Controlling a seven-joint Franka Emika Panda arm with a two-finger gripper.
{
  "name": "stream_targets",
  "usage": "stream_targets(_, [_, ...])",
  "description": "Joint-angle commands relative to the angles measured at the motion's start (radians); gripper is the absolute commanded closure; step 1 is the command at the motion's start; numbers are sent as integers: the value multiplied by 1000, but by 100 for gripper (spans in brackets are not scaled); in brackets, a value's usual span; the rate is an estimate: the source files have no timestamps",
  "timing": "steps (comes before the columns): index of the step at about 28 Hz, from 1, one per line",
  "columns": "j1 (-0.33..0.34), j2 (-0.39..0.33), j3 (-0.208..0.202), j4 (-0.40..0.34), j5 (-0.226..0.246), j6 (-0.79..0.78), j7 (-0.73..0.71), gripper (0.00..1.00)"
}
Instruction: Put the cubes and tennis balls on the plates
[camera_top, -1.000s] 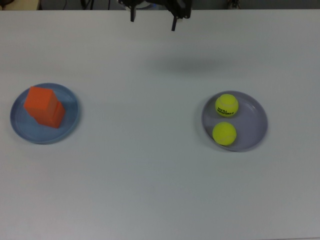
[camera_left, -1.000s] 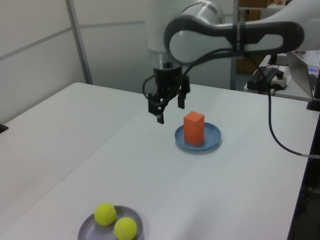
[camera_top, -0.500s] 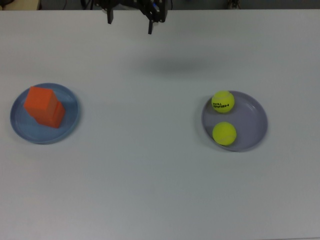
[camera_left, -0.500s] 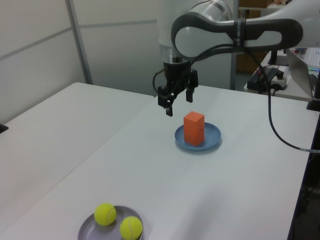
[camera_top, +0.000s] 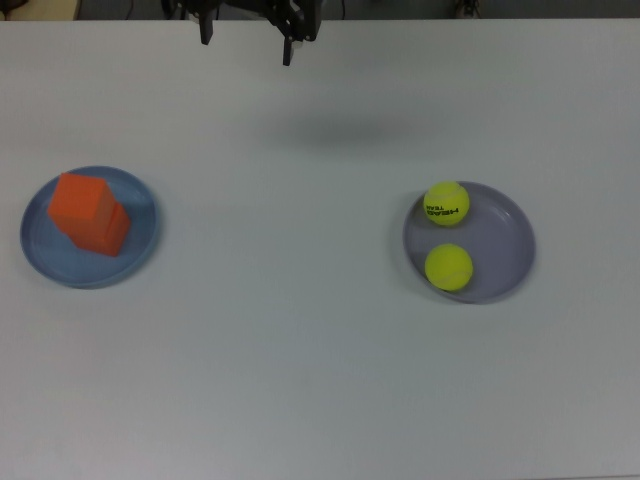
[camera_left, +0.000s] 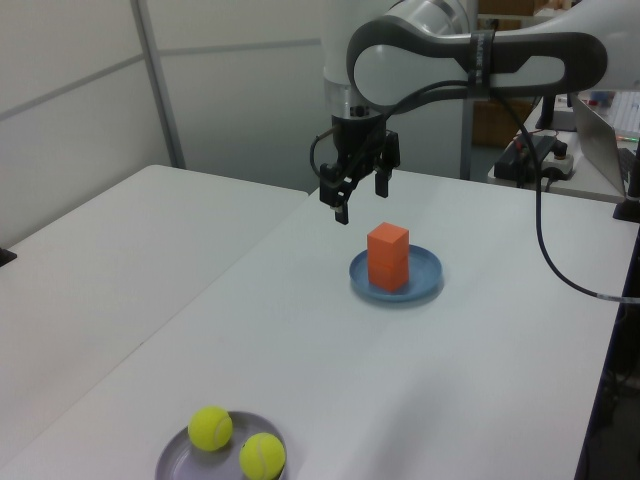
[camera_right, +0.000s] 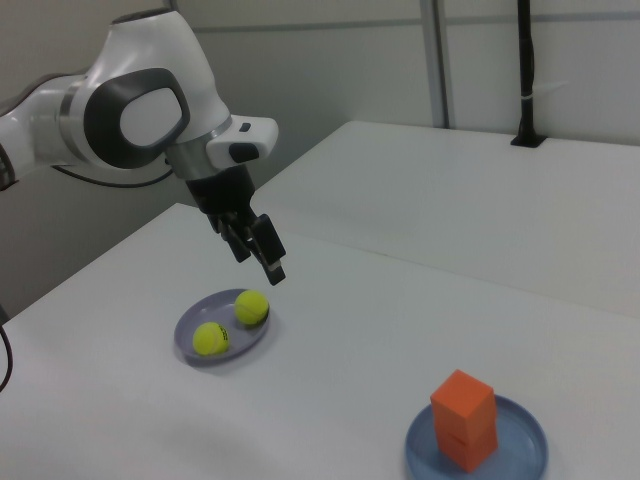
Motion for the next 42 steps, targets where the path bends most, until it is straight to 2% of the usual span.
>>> stream_targets(1, [0, -13, -32, 8, 53, 14, -35, 0])
stream_targets(13, [0, -11, -36, 12, 53, 11, -38, 0])
stream_targets(21, [-1, -13, -36, 15, 53, -58, -192, 0])
stream_targets(32, [0, -11, -32, 15, 53, -84, -254, 0])
stream_targets(42, [2, -10, -31, 15, 53, -86, -254, 0])
